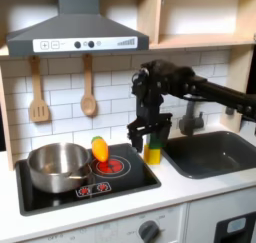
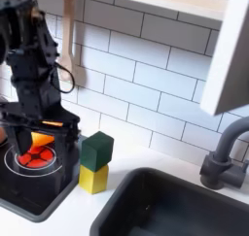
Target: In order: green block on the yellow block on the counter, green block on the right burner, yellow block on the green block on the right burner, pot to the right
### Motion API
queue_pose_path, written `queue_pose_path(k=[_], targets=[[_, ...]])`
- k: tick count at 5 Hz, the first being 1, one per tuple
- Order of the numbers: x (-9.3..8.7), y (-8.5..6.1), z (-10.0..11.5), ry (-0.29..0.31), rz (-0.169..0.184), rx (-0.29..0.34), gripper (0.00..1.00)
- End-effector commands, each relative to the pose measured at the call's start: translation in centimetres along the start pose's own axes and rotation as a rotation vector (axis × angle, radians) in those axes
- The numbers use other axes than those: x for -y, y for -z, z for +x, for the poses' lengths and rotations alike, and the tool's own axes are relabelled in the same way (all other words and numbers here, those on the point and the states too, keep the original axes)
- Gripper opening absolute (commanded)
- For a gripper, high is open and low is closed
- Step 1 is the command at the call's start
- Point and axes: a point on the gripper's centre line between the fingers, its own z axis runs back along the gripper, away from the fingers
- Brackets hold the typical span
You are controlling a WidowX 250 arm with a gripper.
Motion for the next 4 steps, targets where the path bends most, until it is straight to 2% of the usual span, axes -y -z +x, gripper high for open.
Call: queue_pose_path(k=[1,3,4], targets=[[1.0,-0.1,0.2,0.017,-0.046,0.020,1.00],[2.3,0.1,0.5,0.034,-0.078,0.018,1.00],[3.5,0.1,0.4,0.066,-0.059,0.028,1.00]])
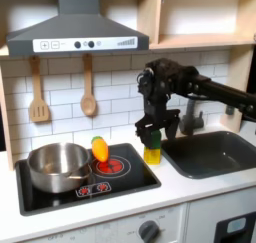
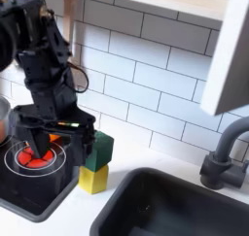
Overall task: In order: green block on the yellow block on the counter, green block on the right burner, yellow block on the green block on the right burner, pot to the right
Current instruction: 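Take the green block off the yellow block and put it on the right burner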
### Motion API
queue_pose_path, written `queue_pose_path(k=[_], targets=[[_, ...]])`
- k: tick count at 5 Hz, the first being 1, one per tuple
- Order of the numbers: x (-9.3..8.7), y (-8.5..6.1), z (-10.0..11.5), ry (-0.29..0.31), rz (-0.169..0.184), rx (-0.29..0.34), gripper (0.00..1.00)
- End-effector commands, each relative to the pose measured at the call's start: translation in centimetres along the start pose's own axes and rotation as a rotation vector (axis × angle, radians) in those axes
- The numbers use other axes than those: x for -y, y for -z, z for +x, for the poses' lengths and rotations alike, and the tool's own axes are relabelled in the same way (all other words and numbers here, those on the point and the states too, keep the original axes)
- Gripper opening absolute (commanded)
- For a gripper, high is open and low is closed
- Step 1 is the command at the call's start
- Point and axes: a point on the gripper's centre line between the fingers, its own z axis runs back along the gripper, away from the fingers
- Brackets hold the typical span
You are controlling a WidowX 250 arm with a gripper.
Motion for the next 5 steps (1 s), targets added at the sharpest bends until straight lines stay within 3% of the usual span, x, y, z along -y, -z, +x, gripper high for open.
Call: queue_pose_path(k=[1,3,5], targets=[[2.0,0.5,0.8,0.038,0.068,0.023,1.00],[2.3,1.1,2.4,0.002,0.122,0.039,1.00],[1.9,1.4,4.1,-0.041,0.127,0.050,1.00]])
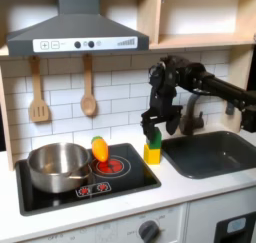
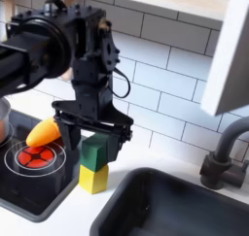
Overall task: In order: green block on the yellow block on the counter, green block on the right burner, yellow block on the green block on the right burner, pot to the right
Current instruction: 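Take the green block off the yellow block and put it on the right burner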
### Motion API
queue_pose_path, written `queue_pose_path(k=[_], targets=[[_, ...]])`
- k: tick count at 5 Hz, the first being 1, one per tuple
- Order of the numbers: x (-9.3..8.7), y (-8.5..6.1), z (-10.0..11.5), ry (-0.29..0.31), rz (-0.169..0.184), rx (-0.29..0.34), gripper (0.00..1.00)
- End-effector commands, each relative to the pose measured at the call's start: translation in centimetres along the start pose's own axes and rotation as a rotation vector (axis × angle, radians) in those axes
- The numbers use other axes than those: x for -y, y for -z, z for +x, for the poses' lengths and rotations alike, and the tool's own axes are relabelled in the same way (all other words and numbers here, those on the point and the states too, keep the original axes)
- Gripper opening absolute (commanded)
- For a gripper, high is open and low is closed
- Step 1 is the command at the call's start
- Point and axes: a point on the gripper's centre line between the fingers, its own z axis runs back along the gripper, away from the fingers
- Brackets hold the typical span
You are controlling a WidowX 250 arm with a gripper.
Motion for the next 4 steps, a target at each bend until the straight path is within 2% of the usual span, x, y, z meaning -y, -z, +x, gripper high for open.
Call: queue_pose_path(k=[1,3,4], targets=[[-0.15,0.29,0.91,-0.030,-0.002,-0.003,1.00],[-0.62,1.28,0.54,-0.017,0.022,-0.030,1.00],[-0.73,1.22,0.68,-0.007,0.029,-0.021,1.00]])
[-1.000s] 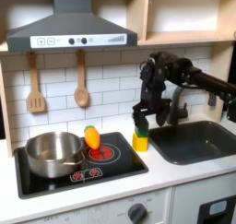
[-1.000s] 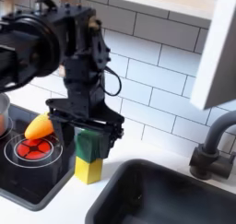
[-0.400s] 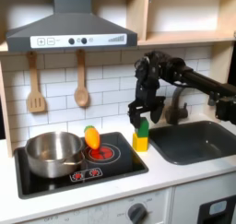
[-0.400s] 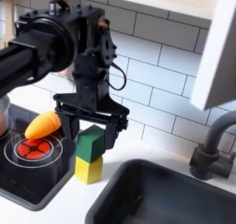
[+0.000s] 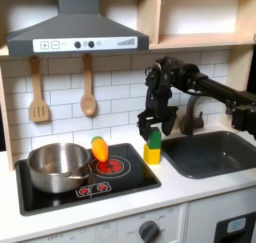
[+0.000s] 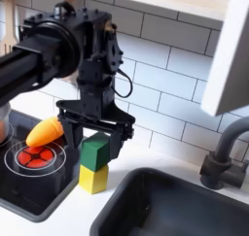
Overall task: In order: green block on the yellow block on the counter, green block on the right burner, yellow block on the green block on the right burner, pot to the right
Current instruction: 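Take the green block off the yellow block and put it on the right burner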
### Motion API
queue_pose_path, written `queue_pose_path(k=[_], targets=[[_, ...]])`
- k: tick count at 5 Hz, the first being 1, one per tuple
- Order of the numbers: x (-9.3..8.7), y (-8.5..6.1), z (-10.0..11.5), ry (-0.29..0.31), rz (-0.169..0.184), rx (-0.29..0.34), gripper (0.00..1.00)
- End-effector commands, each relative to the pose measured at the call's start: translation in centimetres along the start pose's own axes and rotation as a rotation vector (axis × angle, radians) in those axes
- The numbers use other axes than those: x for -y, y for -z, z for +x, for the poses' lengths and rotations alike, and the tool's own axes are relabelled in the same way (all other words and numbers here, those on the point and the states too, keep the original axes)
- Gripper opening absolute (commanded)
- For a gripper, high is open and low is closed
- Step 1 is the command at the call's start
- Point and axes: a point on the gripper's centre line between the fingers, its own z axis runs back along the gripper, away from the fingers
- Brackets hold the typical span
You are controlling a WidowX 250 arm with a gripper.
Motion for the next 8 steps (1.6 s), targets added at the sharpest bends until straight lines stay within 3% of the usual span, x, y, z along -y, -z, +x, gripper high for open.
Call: queue_pose_path(k=[1,3,4,5,7,8], targets=[[-0.33,0.52,-0.20,0.012,0.015,-0.006,1.00],[-0.21,0.83,-0.53,0.028,0.011,-0.024,1.00],[-0.18,0.86,-0.55,0.032,0.015,-0.020,0.24],[-0.40,0.98,-0.47,0.024,0.018,-0.023,0.00],[-0.46,0.73,-0.48,0.016,0.015,-0.018,0.00],[-0.77,0.12,-0.07,-0.011,-0.002,-0.015,0.00]])
